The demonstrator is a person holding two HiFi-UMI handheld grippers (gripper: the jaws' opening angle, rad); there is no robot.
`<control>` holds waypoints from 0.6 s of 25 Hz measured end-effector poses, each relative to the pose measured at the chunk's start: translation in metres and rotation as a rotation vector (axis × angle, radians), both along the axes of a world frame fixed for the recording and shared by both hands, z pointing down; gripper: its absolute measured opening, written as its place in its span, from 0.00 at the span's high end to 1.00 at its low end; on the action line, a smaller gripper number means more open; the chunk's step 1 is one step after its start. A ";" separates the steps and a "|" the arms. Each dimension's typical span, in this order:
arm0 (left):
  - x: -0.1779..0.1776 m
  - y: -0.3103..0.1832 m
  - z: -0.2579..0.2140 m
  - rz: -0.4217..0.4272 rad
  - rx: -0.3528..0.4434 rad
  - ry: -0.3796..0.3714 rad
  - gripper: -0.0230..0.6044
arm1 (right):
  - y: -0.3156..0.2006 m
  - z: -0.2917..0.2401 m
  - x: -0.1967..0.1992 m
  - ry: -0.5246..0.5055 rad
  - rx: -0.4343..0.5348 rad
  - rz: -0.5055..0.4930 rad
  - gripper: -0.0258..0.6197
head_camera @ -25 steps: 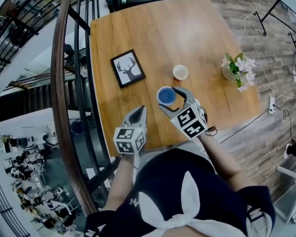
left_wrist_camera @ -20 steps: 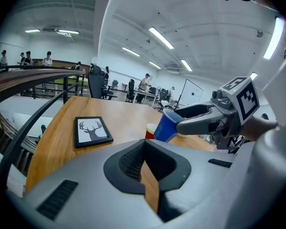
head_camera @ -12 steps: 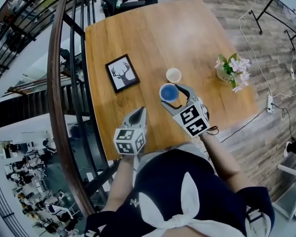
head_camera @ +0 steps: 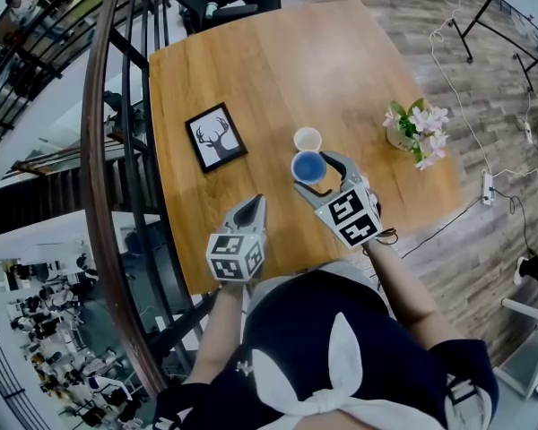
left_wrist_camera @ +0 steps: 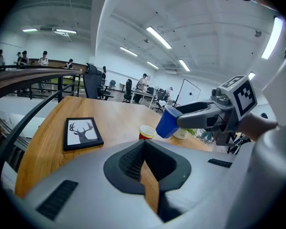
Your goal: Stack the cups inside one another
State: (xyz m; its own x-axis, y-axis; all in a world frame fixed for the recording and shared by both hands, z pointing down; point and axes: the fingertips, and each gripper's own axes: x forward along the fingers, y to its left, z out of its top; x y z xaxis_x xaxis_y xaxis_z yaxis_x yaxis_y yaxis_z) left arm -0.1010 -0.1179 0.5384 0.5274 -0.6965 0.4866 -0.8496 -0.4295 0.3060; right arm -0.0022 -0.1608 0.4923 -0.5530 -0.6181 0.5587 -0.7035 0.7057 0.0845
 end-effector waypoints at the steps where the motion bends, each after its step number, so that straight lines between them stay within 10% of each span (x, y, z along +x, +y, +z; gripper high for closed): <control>1: 0.002 0.000 0.000 0.001 0.000 0.000 0.94 | -0.001 0.000 0.002 0.000 0.001 0.001 0.45; 15: 0.005 -0.017 0.003 -0.011 -0.010 -0.006 0.94 | -0.031 0.002 0.015 0.001 0.008 0.020 0.45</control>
State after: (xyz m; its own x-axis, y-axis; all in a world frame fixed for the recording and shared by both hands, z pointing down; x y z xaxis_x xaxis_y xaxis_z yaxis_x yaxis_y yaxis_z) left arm -0.0964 -0.1347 0.5416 0.5172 -0.6973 0.4963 -0.8558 -0.4174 0.3054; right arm 0.0129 -0.1917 0.4942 -0.5404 -0.6330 0.5543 -0.7171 0.6911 0.0902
